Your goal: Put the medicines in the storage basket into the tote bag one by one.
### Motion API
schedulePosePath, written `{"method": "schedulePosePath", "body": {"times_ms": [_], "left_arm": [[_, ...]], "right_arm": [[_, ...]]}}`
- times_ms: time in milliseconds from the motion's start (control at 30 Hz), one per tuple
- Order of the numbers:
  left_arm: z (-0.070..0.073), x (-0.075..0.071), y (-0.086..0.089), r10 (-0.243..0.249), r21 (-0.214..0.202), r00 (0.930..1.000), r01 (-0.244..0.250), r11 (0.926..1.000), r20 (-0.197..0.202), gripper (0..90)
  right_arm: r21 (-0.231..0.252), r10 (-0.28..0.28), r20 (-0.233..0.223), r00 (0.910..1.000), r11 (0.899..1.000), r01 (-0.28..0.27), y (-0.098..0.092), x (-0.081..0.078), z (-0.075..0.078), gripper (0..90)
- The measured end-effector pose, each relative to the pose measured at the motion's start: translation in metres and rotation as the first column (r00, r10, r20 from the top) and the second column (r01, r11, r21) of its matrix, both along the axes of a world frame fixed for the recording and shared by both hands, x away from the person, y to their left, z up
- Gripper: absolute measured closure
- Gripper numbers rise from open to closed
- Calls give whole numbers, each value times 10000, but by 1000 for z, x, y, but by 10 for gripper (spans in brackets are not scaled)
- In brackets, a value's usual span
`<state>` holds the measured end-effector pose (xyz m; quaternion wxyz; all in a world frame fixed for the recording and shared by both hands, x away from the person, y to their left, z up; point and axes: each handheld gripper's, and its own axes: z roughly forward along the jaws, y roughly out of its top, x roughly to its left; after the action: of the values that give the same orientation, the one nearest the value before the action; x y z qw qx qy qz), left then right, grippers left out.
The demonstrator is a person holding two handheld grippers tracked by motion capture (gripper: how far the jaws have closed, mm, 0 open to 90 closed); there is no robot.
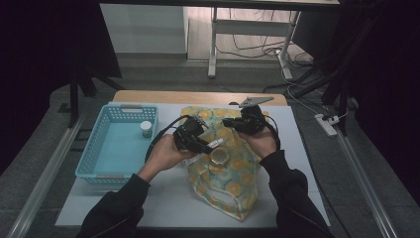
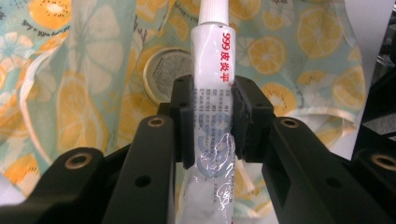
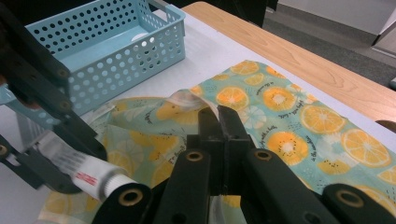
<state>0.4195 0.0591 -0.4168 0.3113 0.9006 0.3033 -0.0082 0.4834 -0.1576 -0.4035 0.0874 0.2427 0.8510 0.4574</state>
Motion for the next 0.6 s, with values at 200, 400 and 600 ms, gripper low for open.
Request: {"method": "schedulePosePath", "body": {"times_ms": [200,400,600], "left_arm": [[-4,9,-9,188,231,9998,-189,9996,43,719],[-3,15,-22,100,256,9993,-109,9996,348,719],[-1,21,-32,-33,312,9986,17,9995,526,718]], "right_arm": [[-30,2,2,10000,10000,-2,2,0,1,900],[-34,5,-2,10000,10000,-5,3,0,1,900],[-54,-8,-5,10000,10000,8,2,0,1,900]]}}
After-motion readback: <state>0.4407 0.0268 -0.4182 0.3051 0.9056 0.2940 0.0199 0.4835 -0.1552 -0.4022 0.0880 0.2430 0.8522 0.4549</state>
